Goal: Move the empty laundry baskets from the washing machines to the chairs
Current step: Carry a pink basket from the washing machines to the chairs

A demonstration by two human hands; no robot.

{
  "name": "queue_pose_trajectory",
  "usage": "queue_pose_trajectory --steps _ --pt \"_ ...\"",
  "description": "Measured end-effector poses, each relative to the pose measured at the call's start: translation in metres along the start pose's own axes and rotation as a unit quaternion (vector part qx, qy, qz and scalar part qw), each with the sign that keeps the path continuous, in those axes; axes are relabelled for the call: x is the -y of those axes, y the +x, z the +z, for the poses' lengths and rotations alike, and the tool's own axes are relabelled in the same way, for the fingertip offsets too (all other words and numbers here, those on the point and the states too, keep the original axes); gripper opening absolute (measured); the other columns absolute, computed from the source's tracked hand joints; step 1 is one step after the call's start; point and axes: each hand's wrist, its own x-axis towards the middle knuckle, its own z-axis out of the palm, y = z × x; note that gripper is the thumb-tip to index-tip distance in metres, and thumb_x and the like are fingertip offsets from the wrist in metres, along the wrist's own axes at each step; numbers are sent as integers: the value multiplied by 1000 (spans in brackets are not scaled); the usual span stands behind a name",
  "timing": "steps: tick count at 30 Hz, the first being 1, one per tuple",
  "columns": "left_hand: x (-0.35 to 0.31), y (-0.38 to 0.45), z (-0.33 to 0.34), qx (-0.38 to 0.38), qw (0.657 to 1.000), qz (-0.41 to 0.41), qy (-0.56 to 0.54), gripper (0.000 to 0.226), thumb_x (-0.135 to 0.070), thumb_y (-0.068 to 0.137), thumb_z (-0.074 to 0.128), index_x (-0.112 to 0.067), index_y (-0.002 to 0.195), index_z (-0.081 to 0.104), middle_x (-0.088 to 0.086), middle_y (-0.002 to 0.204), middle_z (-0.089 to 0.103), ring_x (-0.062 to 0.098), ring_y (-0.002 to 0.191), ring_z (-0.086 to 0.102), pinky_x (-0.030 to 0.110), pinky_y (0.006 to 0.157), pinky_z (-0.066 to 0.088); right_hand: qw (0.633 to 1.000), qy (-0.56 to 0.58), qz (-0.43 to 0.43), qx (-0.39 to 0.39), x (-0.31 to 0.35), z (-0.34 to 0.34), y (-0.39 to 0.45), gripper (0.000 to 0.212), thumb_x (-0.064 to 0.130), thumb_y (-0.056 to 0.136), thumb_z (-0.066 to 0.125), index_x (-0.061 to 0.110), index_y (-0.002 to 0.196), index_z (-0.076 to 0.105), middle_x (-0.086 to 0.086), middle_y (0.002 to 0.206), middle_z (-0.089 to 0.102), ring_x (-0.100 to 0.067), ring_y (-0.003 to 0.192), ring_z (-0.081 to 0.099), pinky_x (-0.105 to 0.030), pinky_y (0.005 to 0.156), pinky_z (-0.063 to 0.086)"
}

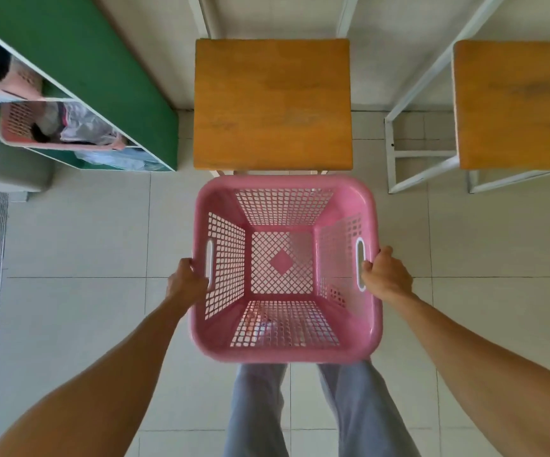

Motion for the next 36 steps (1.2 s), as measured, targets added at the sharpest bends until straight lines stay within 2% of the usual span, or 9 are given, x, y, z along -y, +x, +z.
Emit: queue_pose_trajectory --steps 8,14,19,23,26,29,32,34,36 --pt "4 46 32 -21 1000 -1 -13 48 -5 82 54 -16 128 46 11 101 66 33 85 67 47 71 60 999 44 28 4 0 57 31 26 23 102 48 4 119 41 -8 78 62 -22 52 64 -33 43 52" --pt "-15 68 38 -77 997 8 -26 46 3 78 50 -8 123 48 13 98 60 33 81 61 34 53 49 999 40 20 -11 11 61 54 22 22 102 48 5 115 40 -4 70 55 -23 52 64 -37 51 58" --pt "-14 71 41 -54 998 -10 -23 44 4 78 52 -6 120 47 15 102 60 35 90 62 45 69 57 999 42 15 -31 8 56 56 26 26 102 49 7 118 43 -13 89 68 -30 62 67 -39 58 59" --pt "-11 70 42 -55 998 -9 -23 46 0 78 57 -8 122 47 14 107 63 35 93 62 44 73 57 997 55 -21 -49 13 49 60 29 25 102 49 10 126 46 -13 96 71 -30 66 66 -37 58 56" --pt "-19 58 40 -68 997 10 -23 48 -5 83 53 -13 130 44 12 111 66 34 88 65 41 65 58 997 69 -23 -31 16 41 55 28 20 102 48 11 128 43 -13 96 70 -31 69 69 -41 60 59" --pt "-32 24 37 -82 994 72 1 57 -4 87 47 -19 142 39 13 116 67 36 90 65 35 65 53 997 79 -5 -6 21 28 38 27 13 99 51 9 125 42 -14 98 68 -32 73 70 -44 65 62" --pt "-50 -37 36 -50 987 147 39 71 0 87 46 -24 152 30 9 135 60 34 99 63 29 68 44 993 120 -9 17 27 7 -5 33 9 99 50 7 130 39 -15 103 67 -29 72 70 -38 57 59" --pt "-64 -74 44 -20 979 200 36 69 1 90 47 -25 151 32 5 136 60 19 75 63 22 57 46 989 147 -24 19 32 -3 -37 40 8 99 50 8 137 37 -16 106 68 -28 75 72 -39 58 61" --pt "-74 -103 56 17 966 253 50 65 -2 93 46 -30 150 34 4 134 62 4 59 55 24 44 51 986 160 -47 18 33 -10 -67 44 9 99 51 9 140 36 -15 110 68 -29 81 73 -44 65 63"
